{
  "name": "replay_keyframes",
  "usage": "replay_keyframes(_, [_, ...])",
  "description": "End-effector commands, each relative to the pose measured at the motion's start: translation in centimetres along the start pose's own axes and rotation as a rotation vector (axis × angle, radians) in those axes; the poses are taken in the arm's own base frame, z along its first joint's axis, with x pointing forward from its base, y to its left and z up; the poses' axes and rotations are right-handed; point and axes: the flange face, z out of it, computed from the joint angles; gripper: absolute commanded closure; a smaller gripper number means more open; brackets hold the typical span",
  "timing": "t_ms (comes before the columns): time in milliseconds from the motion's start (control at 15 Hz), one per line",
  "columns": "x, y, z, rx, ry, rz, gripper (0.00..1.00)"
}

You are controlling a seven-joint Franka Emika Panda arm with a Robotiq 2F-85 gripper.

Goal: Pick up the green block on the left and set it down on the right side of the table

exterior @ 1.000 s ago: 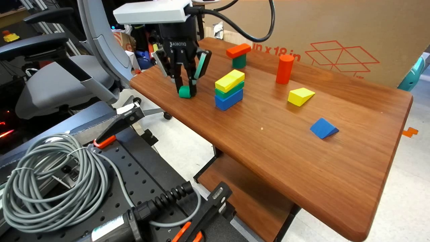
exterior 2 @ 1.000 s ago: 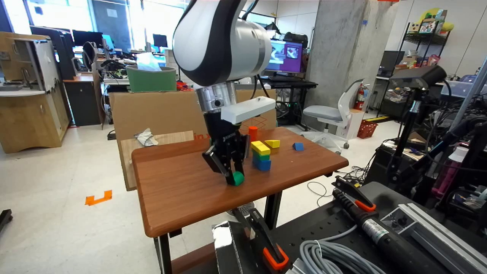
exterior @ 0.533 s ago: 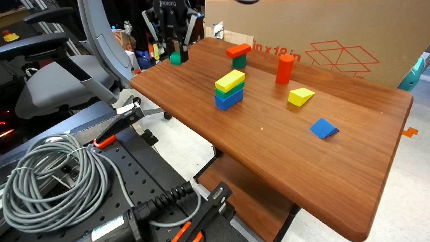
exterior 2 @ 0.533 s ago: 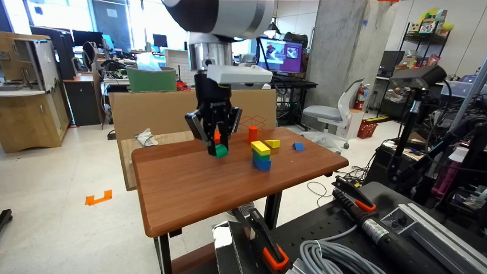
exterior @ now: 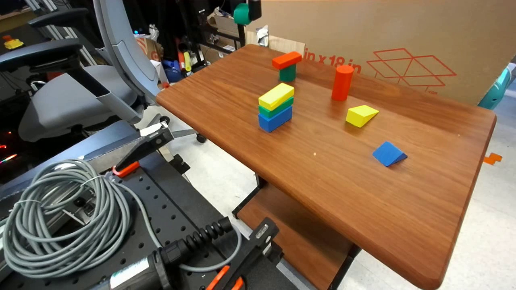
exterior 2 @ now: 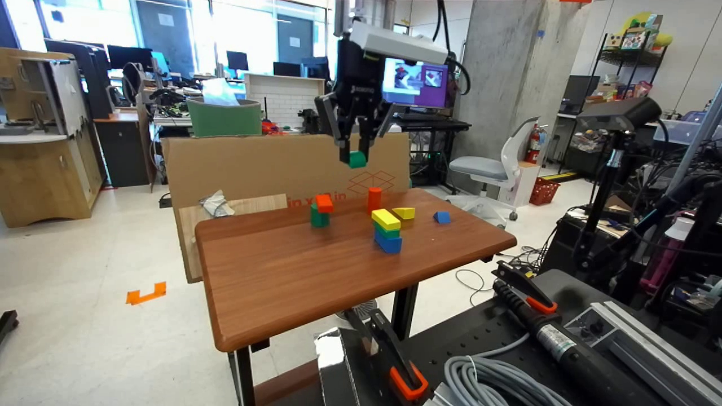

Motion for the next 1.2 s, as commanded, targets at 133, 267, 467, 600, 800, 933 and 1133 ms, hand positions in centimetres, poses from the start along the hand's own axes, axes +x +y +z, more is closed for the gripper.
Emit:
replay_keyframes(133, [-2.3,8.3,-1.8,0.007,-0.002,0.206,0.9])
replay_keyframes(267, [-2.8,10.9,-0.9,0.008,-0.026,0.264,0.9])
replay_keyframes(467, [-3.4,13.9,1.3,-0.002,-0.066,0.326,0.9])
replay_keyframes(600, [-3.6,15.0,3.5,-0.014,-0.099,0.341,0.9])
replay_keyframes(800, [-3.5,16.5,6.2,-0.005,-0.144,0.367,0.9])
replay_keyframes(933, [-3.3,17.8,8.0,-0.005,-0.174,0.395,0.9])
replay_keyframes(1133, [-2.7,19.2,10.1,-0.005,-0.194,0.417,0.9])
